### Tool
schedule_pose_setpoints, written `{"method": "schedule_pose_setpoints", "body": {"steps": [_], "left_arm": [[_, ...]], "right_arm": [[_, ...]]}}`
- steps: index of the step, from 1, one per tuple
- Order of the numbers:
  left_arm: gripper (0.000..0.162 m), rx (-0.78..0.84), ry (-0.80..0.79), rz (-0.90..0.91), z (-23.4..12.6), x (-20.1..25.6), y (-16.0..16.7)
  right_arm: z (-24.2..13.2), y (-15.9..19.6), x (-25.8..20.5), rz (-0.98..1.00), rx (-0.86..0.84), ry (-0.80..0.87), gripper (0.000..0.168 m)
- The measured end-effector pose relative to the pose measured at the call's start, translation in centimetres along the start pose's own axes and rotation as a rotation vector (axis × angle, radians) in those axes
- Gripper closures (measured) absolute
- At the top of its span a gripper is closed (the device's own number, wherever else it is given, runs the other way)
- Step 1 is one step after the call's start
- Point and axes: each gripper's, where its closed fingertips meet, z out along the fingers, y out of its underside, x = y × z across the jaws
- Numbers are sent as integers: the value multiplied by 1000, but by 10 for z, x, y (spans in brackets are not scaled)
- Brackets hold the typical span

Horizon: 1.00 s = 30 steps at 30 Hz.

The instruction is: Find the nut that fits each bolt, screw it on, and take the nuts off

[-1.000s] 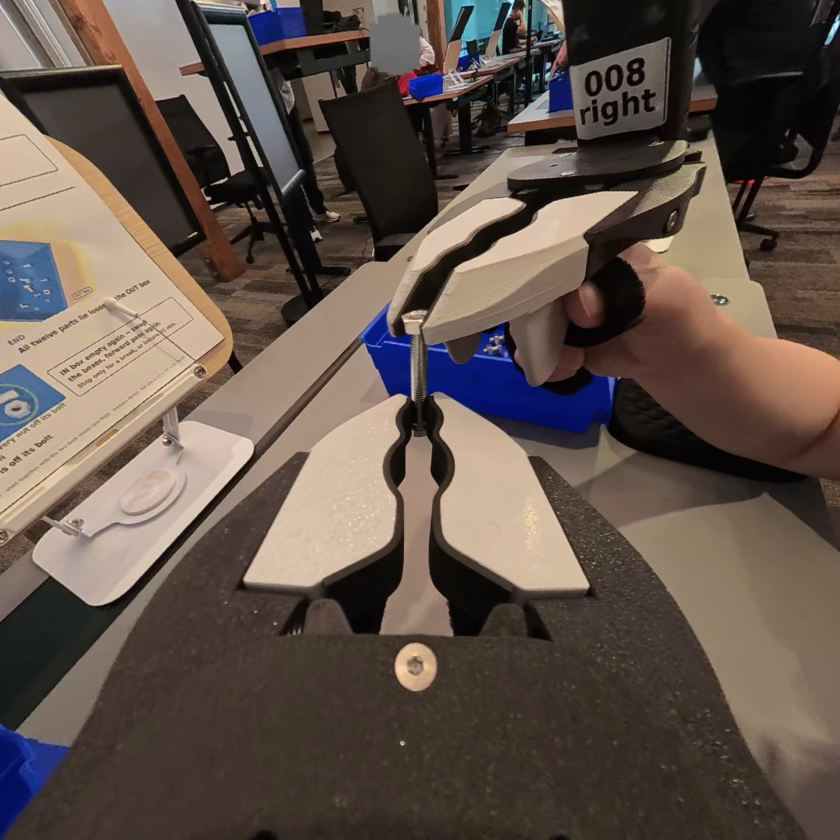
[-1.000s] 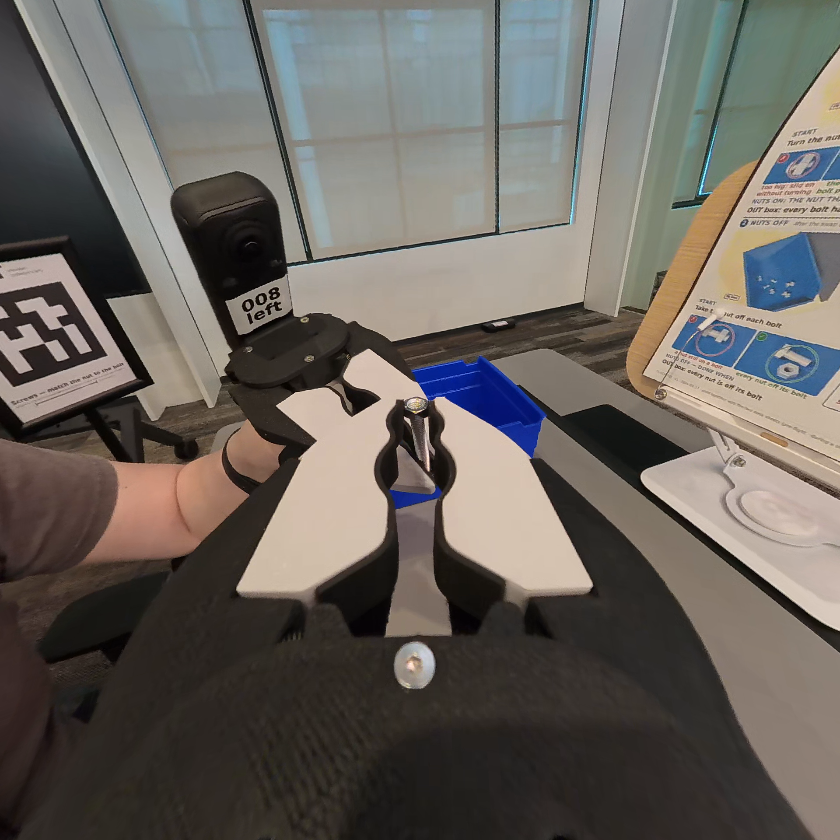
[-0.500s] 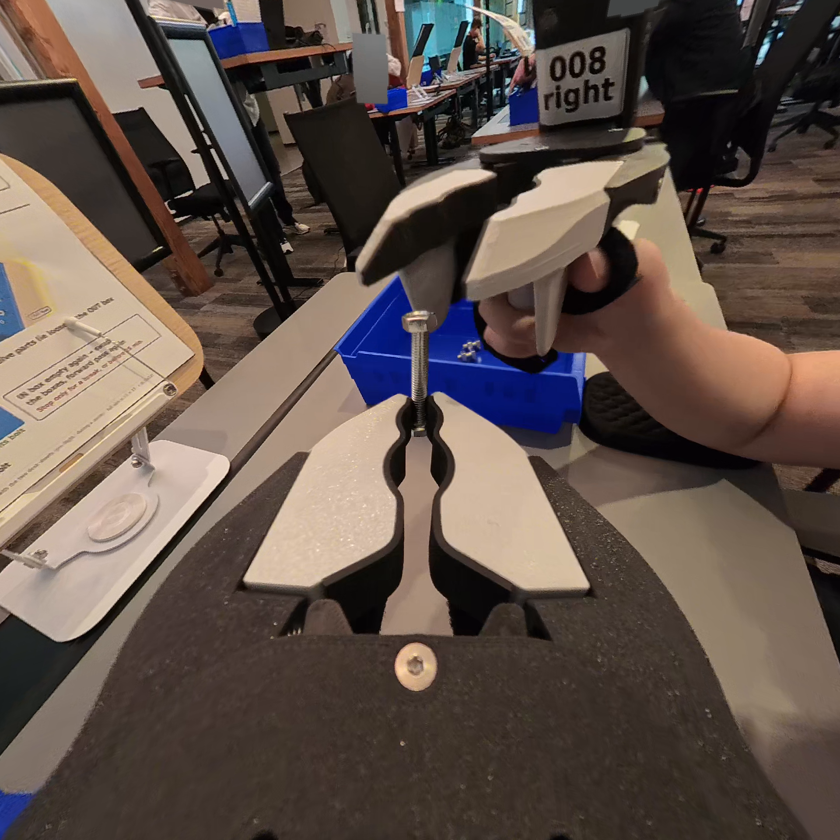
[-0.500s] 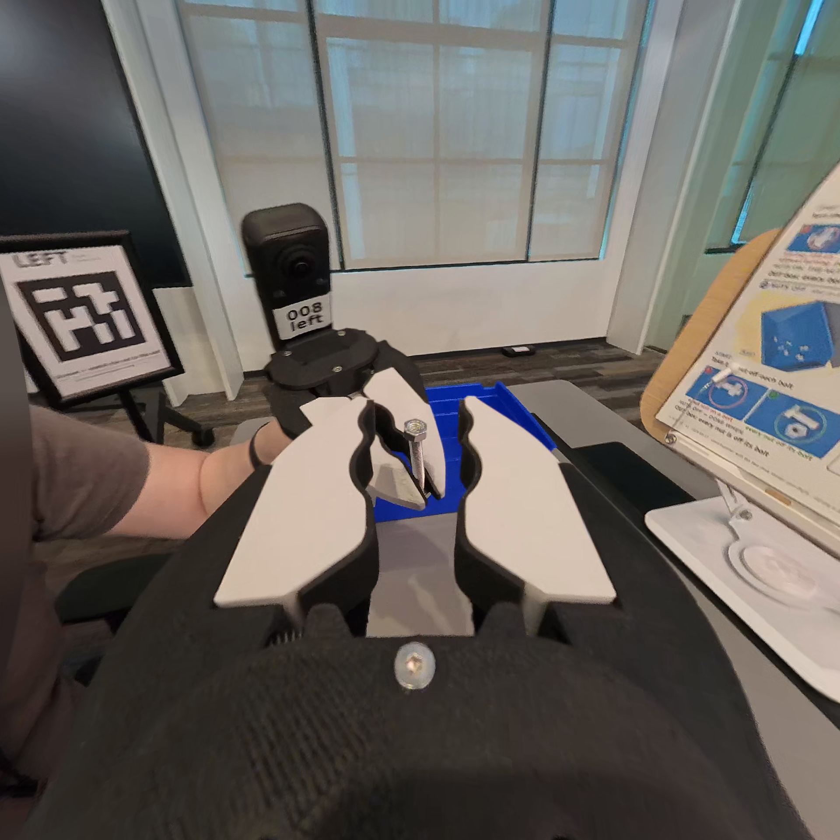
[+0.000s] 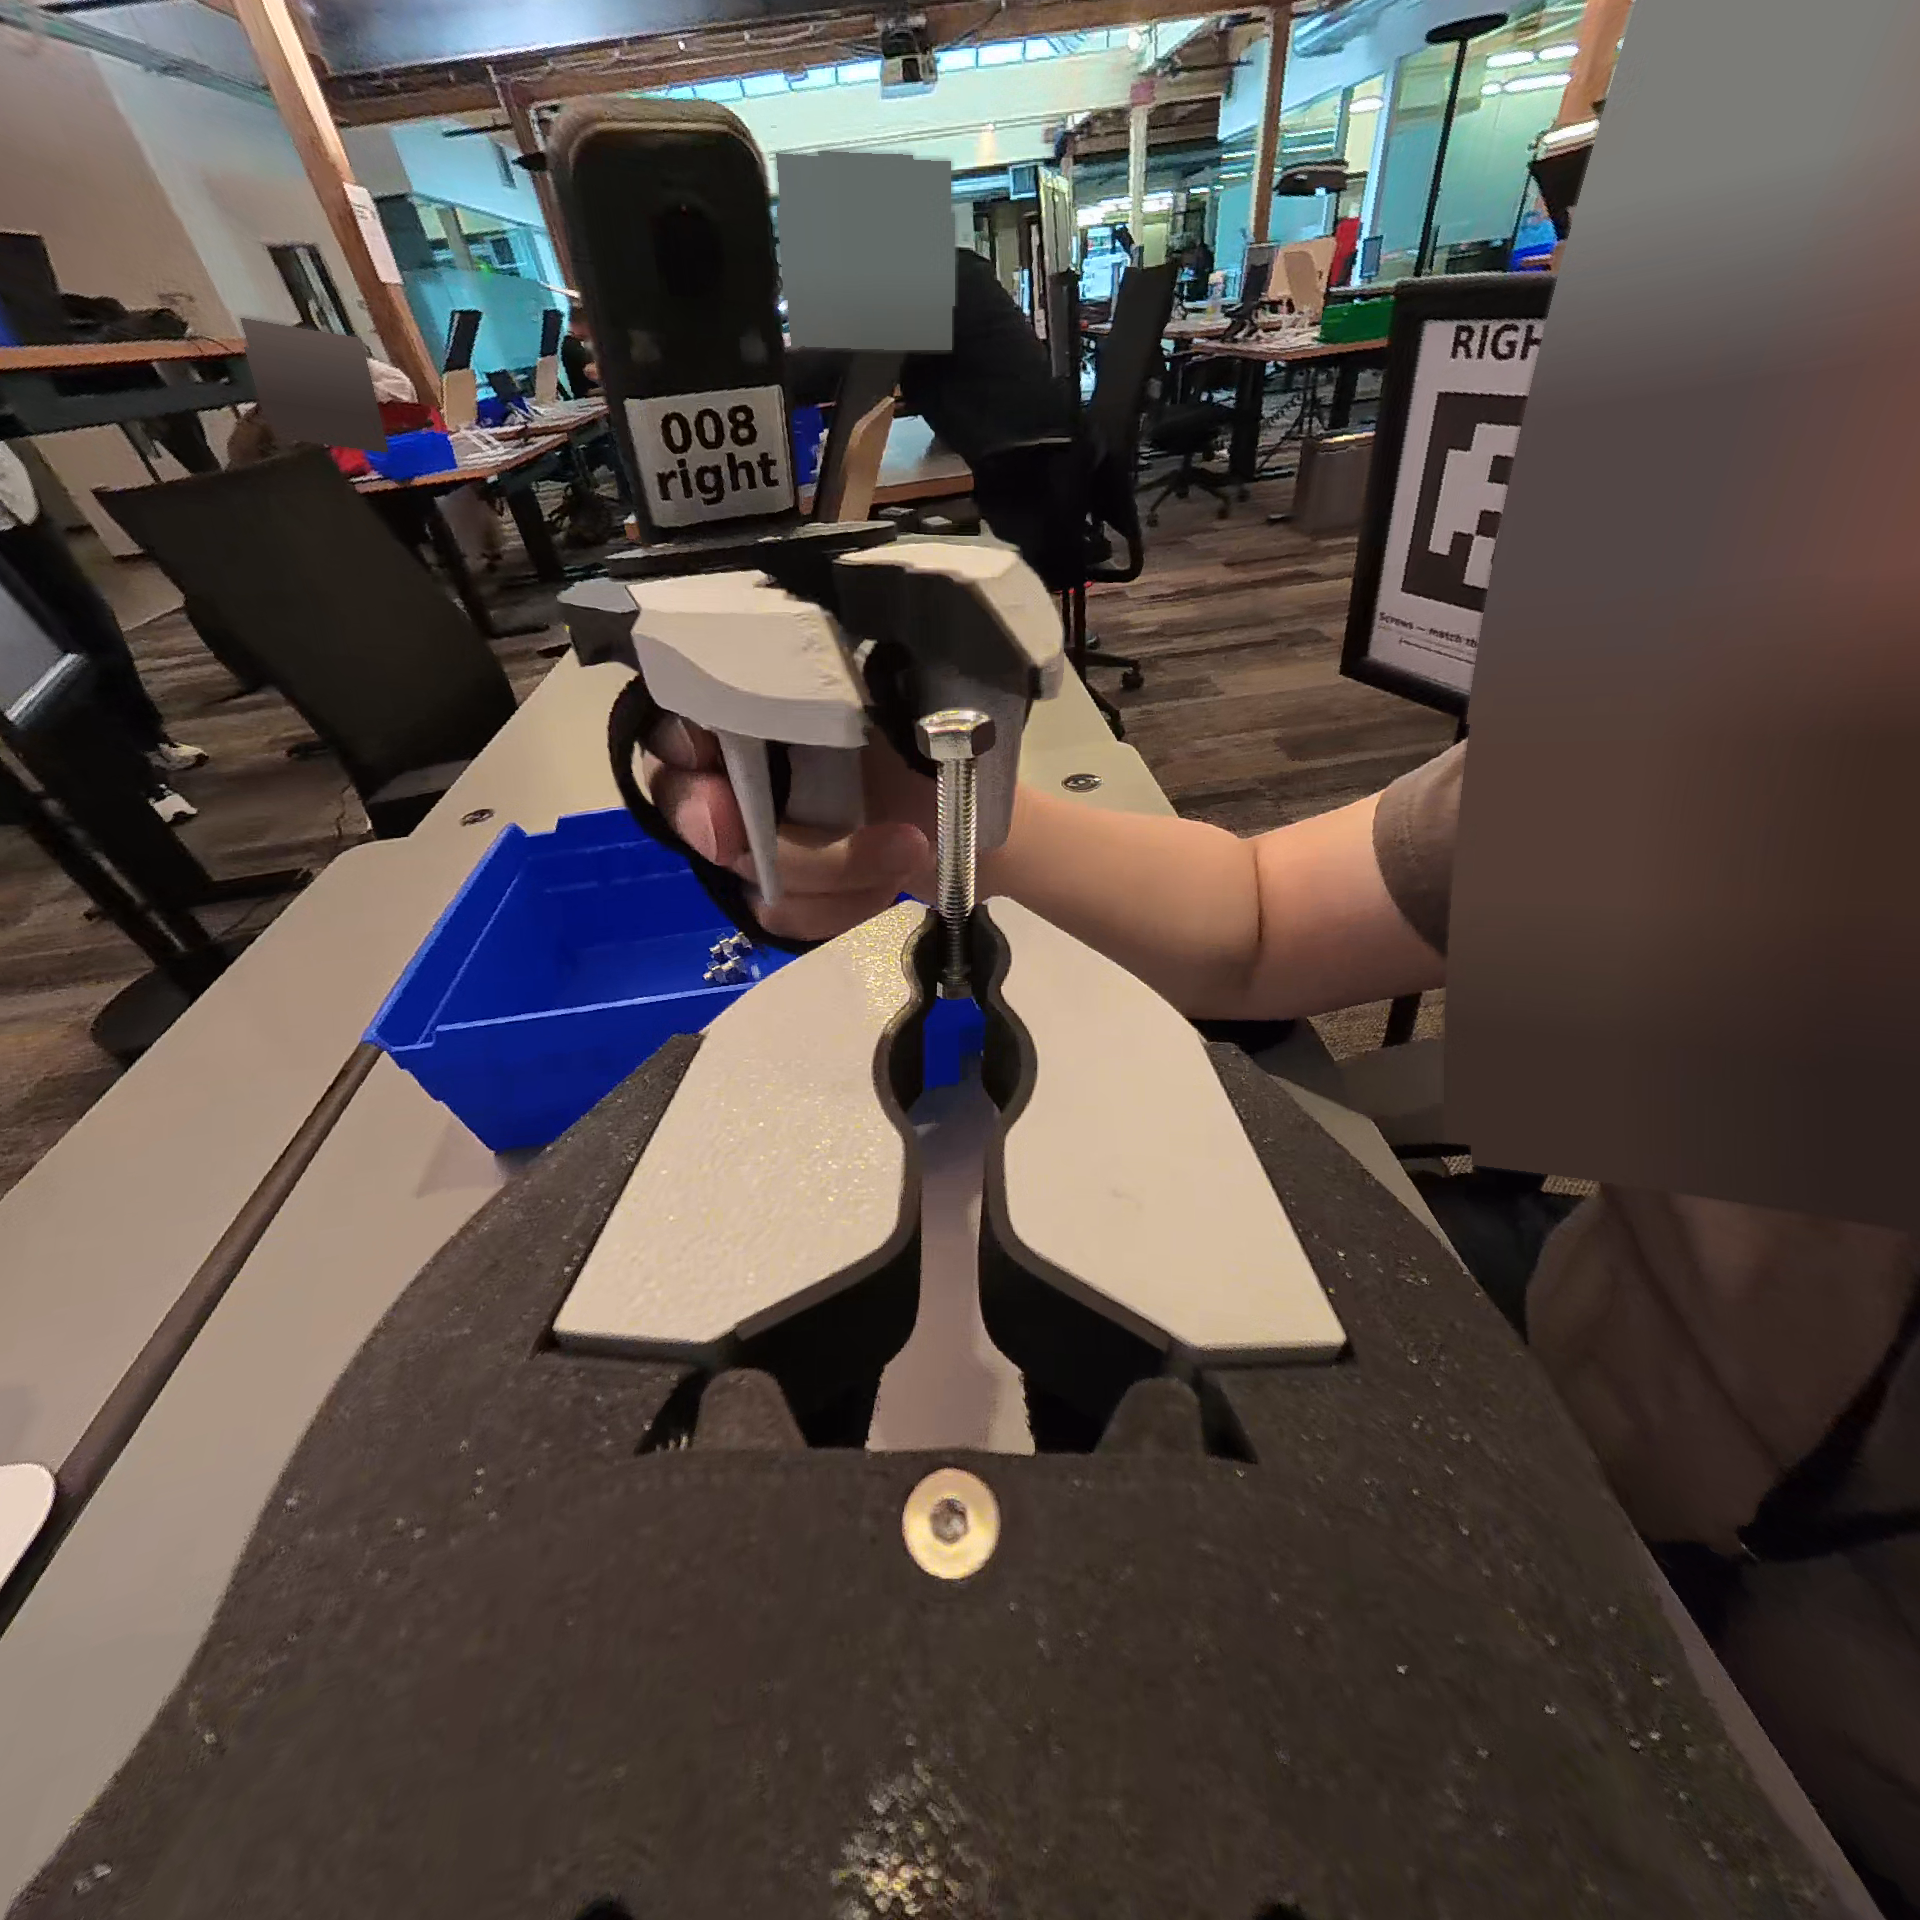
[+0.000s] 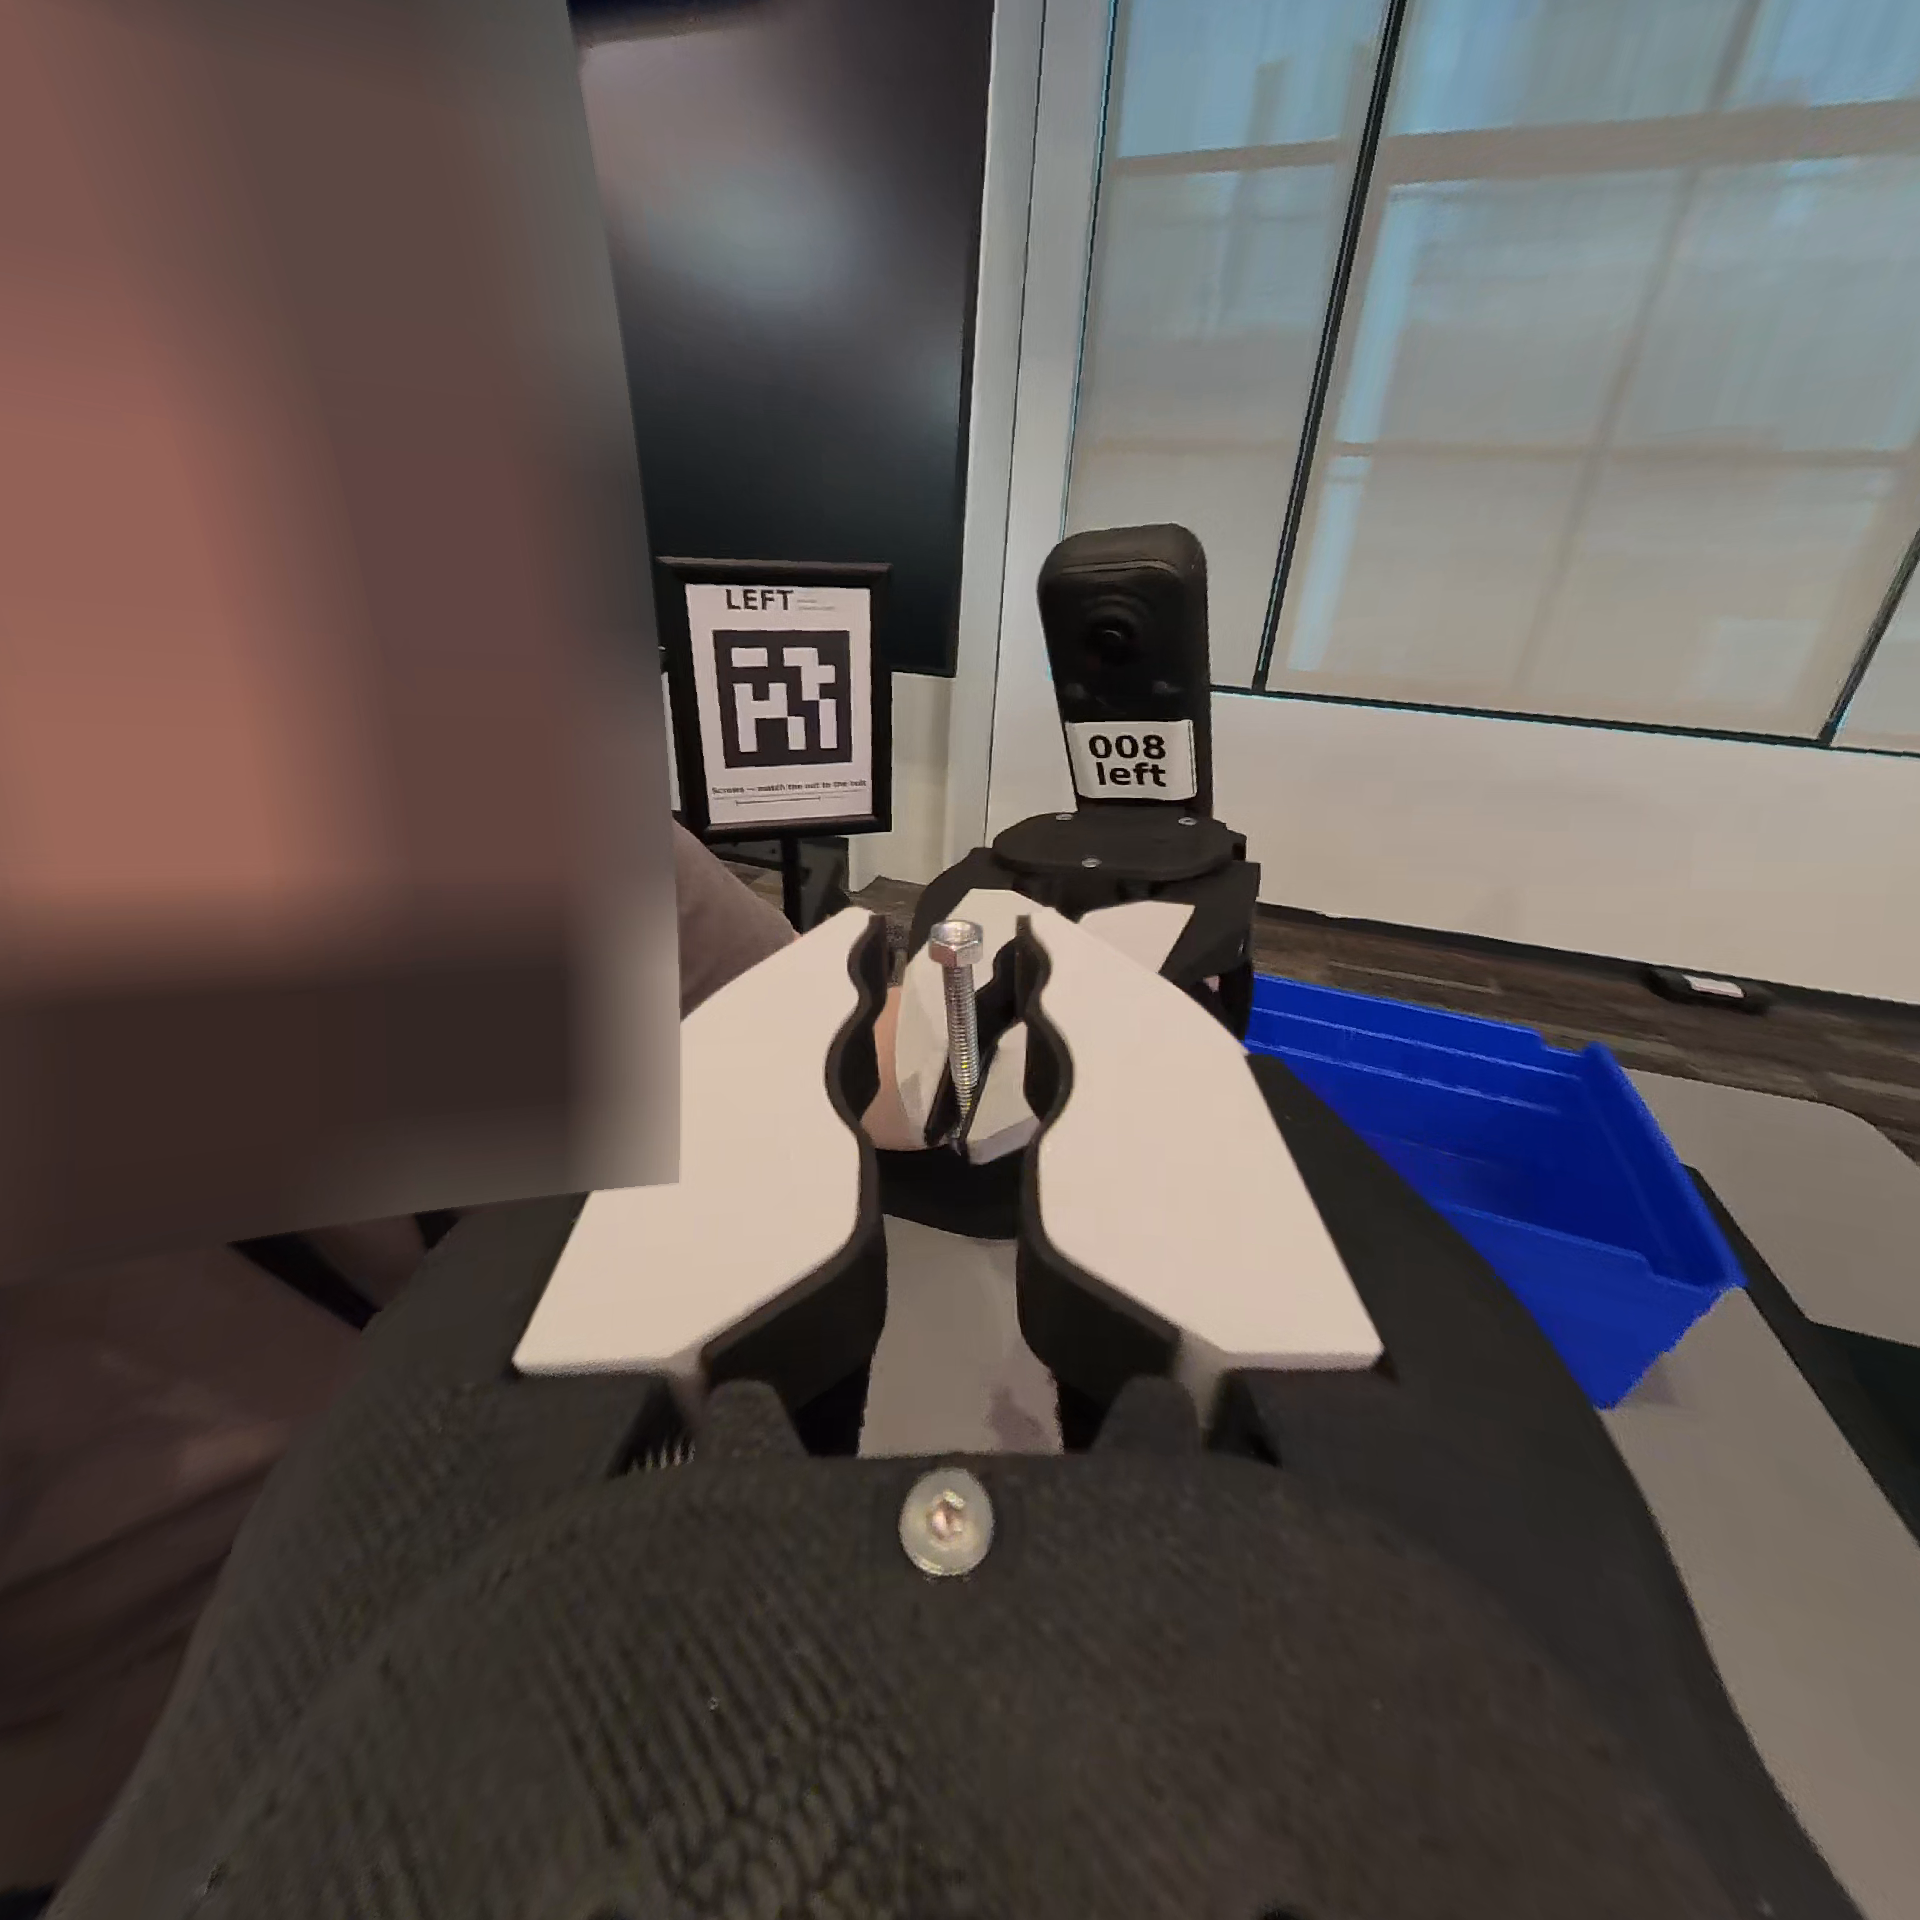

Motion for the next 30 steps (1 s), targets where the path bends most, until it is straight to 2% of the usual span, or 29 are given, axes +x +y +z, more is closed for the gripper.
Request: {"method": "schedule_pose_setpoints", "body": {"steps": [22, 30], "left_arm": [[157, -20, 15, -5, 2, 4, 3], [157, -114, -3, -6, 4, 1, 16]], "right_arm": [[5, 7, -4, 36, -21, -46, 157], [-1, 19, -2, -7, -146, -4, 157]]}}
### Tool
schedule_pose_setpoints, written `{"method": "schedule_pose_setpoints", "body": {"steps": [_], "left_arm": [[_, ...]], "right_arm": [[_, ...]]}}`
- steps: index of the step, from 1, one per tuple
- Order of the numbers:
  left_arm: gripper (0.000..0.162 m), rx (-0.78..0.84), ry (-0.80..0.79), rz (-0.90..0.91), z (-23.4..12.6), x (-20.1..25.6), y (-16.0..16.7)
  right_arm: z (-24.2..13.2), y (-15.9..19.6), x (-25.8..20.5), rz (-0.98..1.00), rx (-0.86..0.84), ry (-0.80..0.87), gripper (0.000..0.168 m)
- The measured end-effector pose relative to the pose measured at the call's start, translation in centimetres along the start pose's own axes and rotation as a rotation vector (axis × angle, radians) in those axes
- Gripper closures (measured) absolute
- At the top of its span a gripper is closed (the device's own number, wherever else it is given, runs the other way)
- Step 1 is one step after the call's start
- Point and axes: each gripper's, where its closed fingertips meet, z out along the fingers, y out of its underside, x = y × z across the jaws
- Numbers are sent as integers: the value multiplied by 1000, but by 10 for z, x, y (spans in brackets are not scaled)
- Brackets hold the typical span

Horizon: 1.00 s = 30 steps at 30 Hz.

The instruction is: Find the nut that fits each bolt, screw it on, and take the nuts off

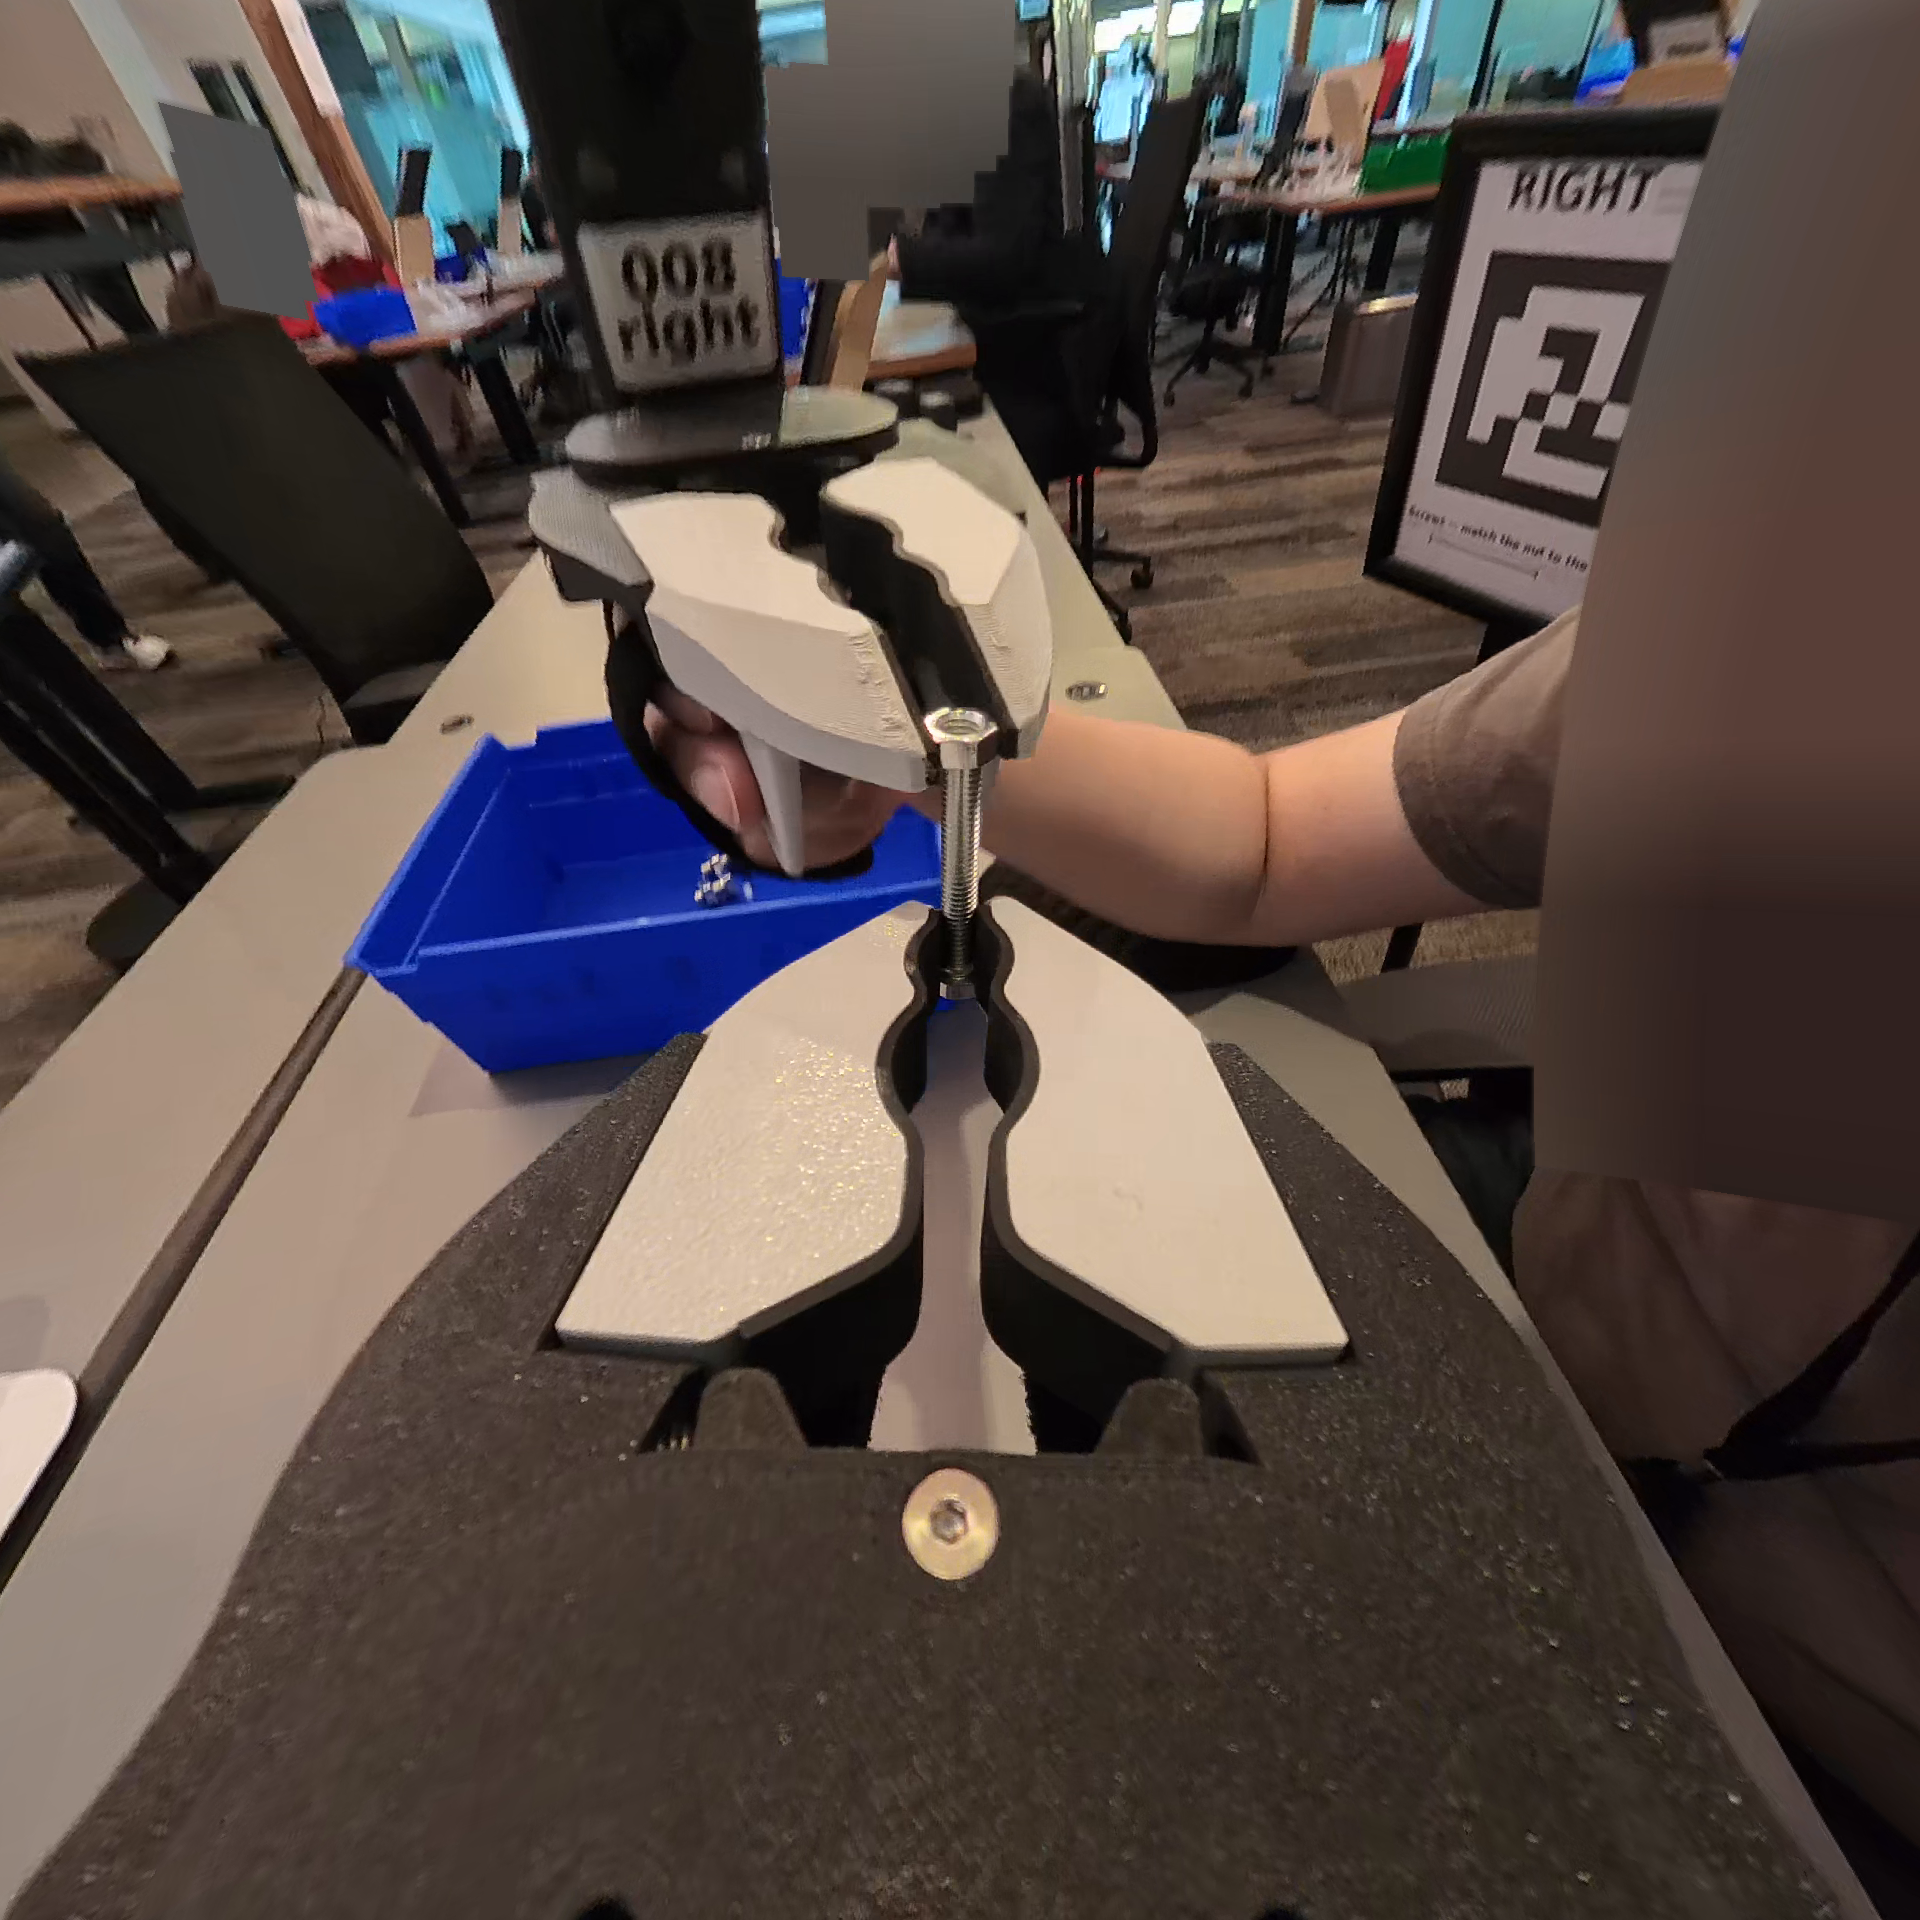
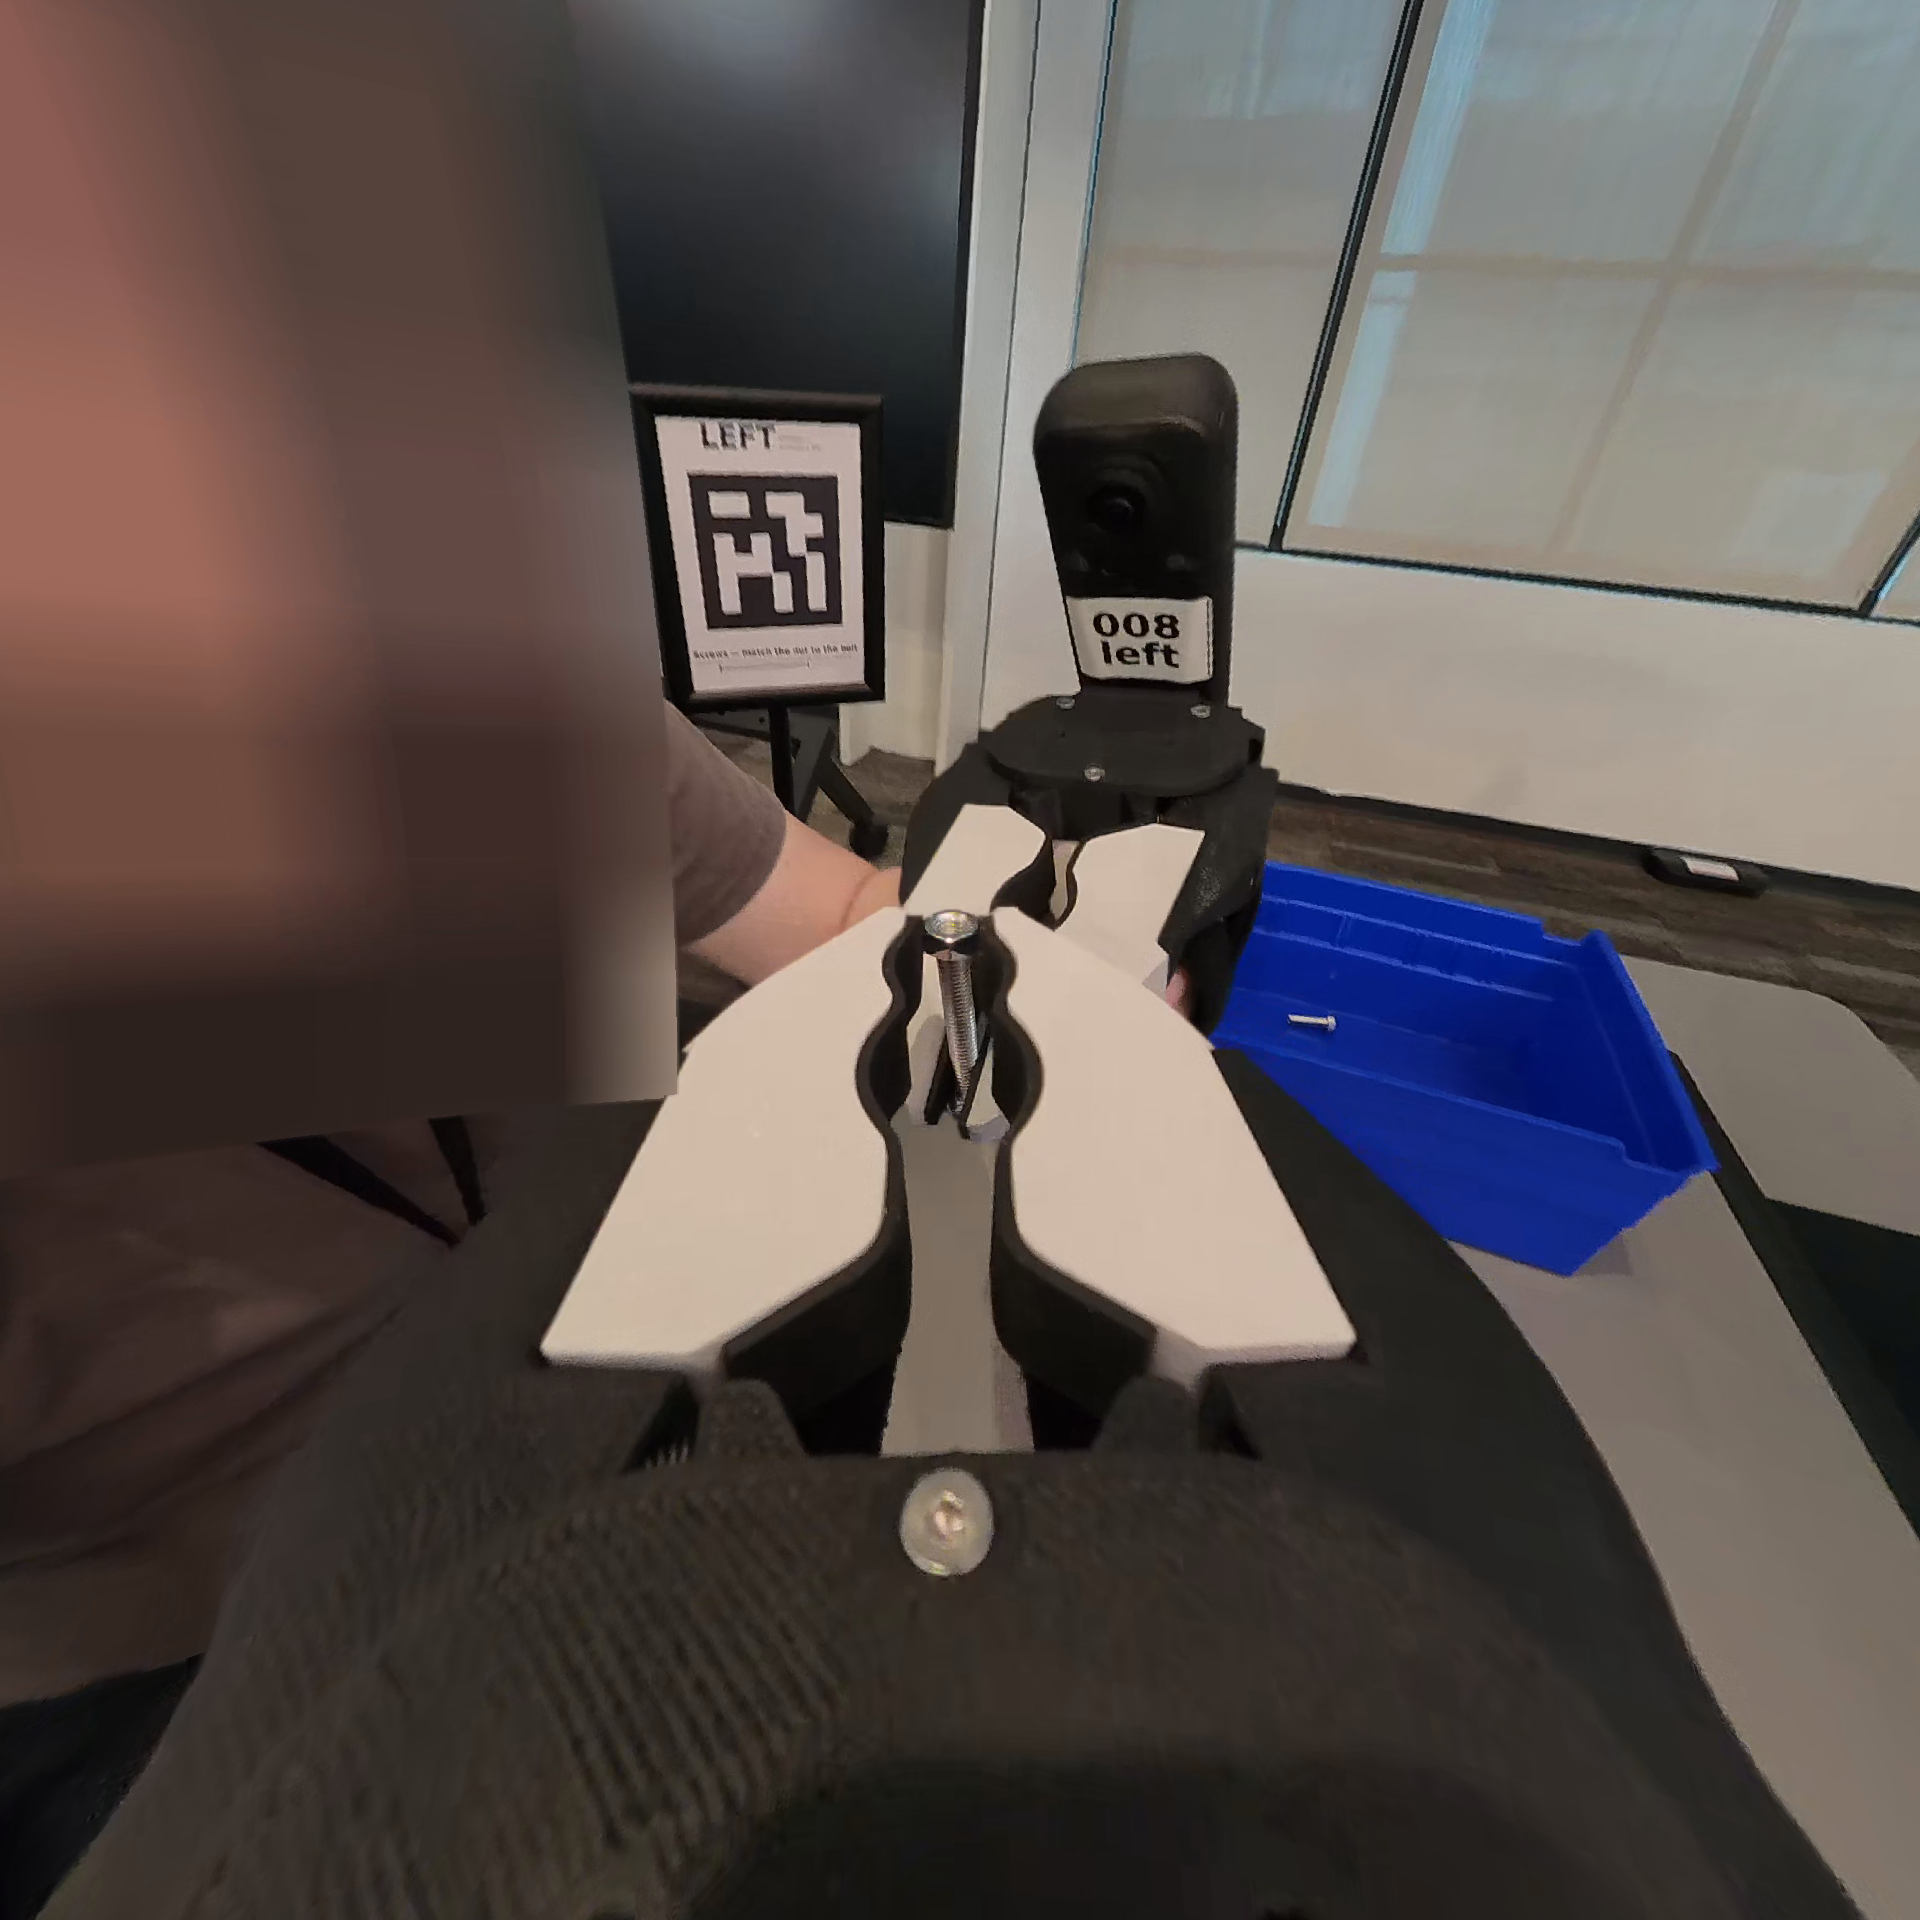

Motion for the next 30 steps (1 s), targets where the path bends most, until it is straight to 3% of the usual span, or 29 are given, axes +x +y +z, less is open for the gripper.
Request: {"method": "schedule_pose_setpoints", "body": {"steps": [10, 30], "left_arm": [[157, -10, -19, -2, 1, -4, 3], [157, -9, -249, -67, -16, -43, 4]], "right_arm": [[-2, 3, 4, 0, -26, 28, 157], [-2, -2, 47, 5, 48, 302, 157]]}}
